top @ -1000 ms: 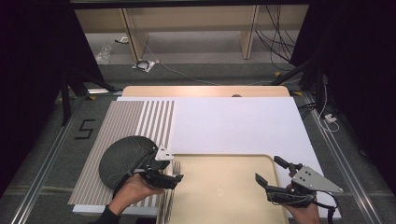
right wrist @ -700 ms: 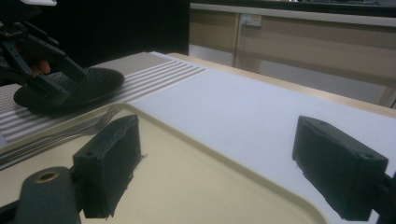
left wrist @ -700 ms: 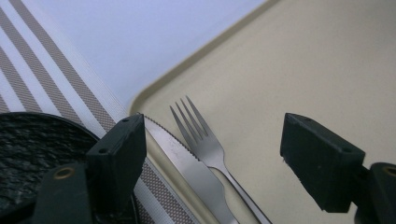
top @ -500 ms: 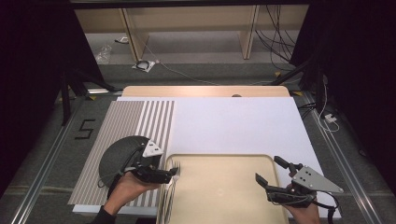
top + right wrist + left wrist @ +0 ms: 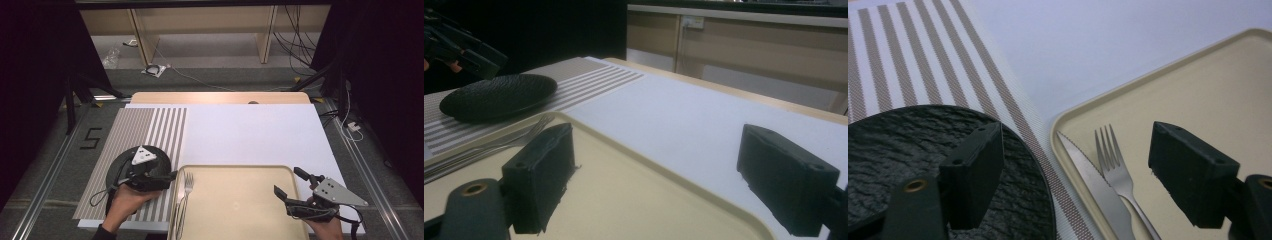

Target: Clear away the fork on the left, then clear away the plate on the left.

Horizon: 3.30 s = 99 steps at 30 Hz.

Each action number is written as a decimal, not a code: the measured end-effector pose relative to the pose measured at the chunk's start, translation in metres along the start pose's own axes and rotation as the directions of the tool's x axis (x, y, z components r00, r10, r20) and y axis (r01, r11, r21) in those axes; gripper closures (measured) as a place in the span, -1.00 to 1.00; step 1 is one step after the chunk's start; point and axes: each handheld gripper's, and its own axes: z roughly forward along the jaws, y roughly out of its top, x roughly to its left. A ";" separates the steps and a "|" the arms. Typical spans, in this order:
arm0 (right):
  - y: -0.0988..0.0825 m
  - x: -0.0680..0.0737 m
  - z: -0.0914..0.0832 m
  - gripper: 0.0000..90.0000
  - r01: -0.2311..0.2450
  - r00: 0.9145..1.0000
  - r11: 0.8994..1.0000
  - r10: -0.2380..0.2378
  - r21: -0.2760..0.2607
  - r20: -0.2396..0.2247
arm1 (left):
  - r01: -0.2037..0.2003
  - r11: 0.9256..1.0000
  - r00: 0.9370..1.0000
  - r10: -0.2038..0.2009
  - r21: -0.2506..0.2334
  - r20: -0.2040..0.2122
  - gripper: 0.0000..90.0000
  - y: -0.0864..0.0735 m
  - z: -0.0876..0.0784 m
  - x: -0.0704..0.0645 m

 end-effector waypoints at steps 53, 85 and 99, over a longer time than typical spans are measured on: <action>0.000 -0.001 0.000 -0.64 0.000 1.000 1.000 0.000 0.006 -0.005 | 0.457 0.872 0.868 -0.480 -0.174 -0.129 -0.56 -0.061 -0.047 0.068; 0.001 0.003 0.001 -0.64 0.016 1.000 1.000 -0.016 0.009 -0.002 | 0.833 0.449 0.473 -0.881 -0.322 -0.003 -0.56 -0.116 -0.073 0.092; 0.000 0.003 0.001 -0.64 0.020 1.000 1.000 -0.020 0.007 -0.002 | 0.945 0.246 0.276 -0.954 -0.217 0.120 -0.53 -0.137 -0.066 0.092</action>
